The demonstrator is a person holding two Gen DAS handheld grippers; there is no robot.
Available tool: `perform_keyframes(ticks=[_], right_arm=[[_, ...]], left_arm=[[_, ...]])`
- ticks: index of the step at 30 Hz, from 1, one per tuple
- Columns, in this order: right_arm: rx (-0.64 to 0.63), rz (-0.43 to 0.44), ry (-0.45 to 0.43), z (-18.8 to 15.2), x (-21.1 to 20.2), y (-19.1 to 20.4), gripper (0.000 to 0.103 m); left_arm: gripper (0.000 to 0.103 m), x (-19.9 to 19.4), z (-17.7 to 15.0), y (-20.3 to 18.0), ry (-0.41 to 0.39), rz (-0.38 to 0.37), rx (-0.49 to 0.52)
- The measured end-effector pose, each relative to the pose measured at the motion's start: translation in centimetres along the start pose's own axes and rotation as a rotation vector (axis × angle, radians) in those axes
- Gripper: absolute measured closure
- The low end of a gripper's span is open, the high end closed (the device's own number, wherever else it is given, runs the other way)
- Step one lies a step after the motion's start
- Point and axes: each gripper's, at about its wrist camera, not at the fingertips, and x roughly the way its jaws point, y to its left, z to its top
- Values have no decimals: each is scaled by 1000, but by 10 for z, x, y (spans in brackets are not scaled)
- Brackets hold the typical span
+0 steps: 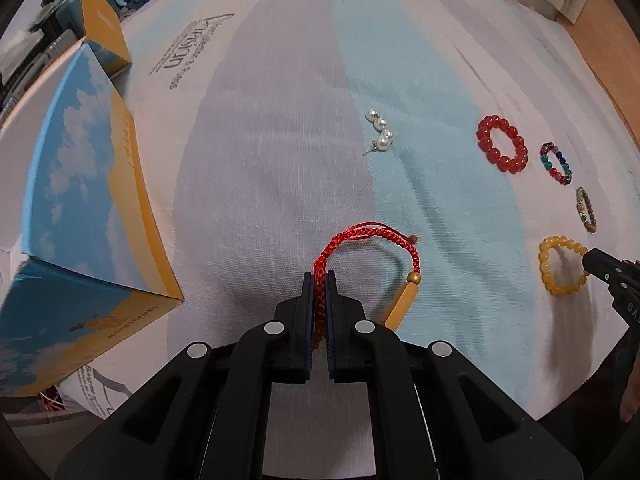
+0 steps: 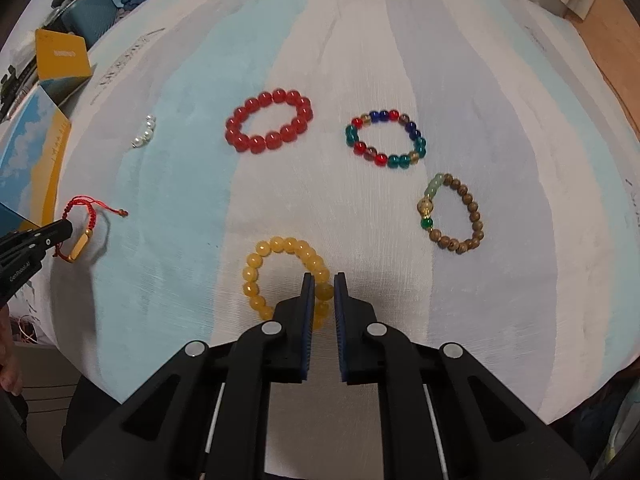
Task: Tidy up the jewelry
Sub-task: 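Grasp the yellow bead bracelet with the right tool while the left tool grasps the red string bracelet, then lift both held bracelets and carry them toward the white box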
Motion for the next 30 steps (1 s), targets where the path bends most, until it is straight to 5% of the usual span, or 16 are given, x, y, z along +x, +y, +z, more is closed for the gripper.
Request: perform_keyframes(ticks=[30], right_arm=[[-28, 65, -140, 14, -86, 33, 94]], left_arm=[[99, -83, 0, 13, -87, -7, -11]])
